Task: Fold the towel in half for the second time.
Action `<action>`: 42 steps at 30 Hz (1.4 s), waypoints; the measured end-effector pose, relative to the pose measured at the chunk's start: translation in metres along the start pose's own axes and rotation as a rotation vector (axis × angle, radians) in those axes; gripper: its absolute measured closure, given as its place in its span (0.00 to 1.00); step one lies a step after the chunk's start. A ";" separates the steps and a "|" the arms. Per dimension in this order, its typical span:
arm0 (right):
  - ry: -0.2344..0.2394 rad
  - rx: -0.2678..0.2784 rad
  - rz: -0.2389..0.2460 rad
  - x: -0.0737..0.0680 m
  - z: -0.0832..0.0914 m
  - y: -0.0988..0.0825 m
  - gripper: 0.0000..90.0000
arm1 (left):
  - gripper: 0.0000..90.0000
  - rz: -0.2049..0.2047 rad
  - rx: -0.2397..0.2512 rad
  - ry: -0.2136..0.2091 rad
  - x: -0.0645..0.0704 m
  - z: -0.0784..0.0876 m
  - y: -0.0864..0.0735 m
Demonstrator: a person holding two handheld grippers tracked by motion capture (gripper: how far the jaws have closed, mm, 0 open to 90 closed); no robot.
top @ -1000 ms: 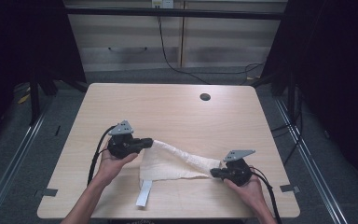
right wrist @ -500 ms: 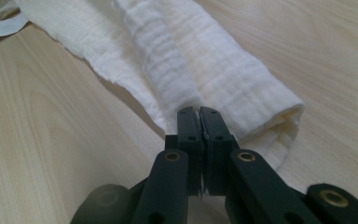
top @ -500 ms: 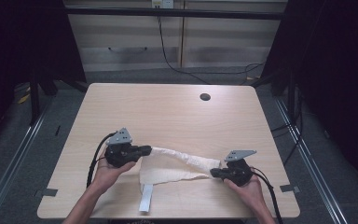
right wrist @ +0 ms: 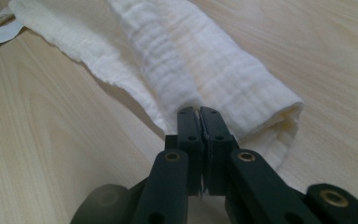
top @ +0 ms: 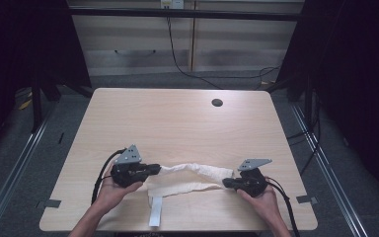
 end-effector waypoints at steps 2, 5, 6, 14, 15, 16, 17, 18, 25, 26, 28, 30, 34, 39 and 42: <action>-0.001 0.000 -0.001 0.000 0.000 0.000 0.98 | 0.94 -0.019 -0.032 0.003 0.007 -0.001 -0.006; -0.014 -0.004 0.006 -0.001 0.000 0.000 0.98 | 0.94 -0.043 -0.060 0.001 0.015 -0.003 -0.014; -0.016 -0.007 0.005 -0.001 0.000 0.000 0.98 | 0.94 -0.044 -0.066 -0.002 0.015 -0.004 -0.016; -0.005 0.000 0.001 0.000 0.000 0.000 0.98 | 0.94 -0.047 -0.078 -0.047 0.030 -0.009 -0.026; -0.004 -0.005 -0.007 0.000 0.000 0.000 0.98 | 0.94 -0.052 -0.087 -0.047 0.032 -0.009 -0.028; -0.004 -0.005 -0.007 0.000 0.000 0.000 0.98 | 0.94 -0.046 -0.088 -0.045 0.034 -0.009 -0.028; -0.004 -0.005 -0.005 0.000 0.000 0.000 0.98 | 0.94 -0.048 -0.081 -0.048 0.037 -0.009 -0.028; -0.006 -0.005 -0.004 0.000 0.000 0.000 0.98 | 0.94 -0.060 -0.085 -0.058 0.039 -0.008 -0.028; -0.003 -0.004 -0.007 0.000 0.000 0.000 0.98 | 0.94 -0.078 -0.118 -0.109 0.055 -0.017 -0.036; -0.005 -0.005 -0.006 0.000 0.000 0.000 0.98 | 0.94 -0.079 -0.129 -0.114 0.057 -0.020 -0.038; -0.006 -0.006 -0.008 0.000 0.000 0.000 0.98 | 0.94 -0.087 -0.142 -0.130 0.061 -0.023 -0.042; -0.004 -0.006 -0.008 0.000 0.000 0.000 0.98 | 0.94 -0.097 -0.157 -0.138 0.064 -0.026 -0.045; 0.004 -0.004 -0.009 0.000 0.000 0.000 0.98 | 0.94 -0.131 -0.206 -0.144 0.068 -0.034 -0.054; -0.004 -0.006 -0.002 0.001 0.000 0.000 0.98 | 0.94 -0.150 -0.215 -0.099 0.064 -0.035 -0.056; -0.066 -0.001 0.009 0.006 0.002 0.001 0.98 | 0.94 -0.153 -0.212 -0.067 0.055 -0.035 -0.055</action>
Point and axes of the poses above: each handheld gripper's, and its own axes: z roughly backward along the jaws, y roughly out of its top, x roughly to its right, the point moved 9 cm from there along -z, roughly forward along the jaws, and after that the axes turned 15 degrees about -x, right-handed, at the moved point
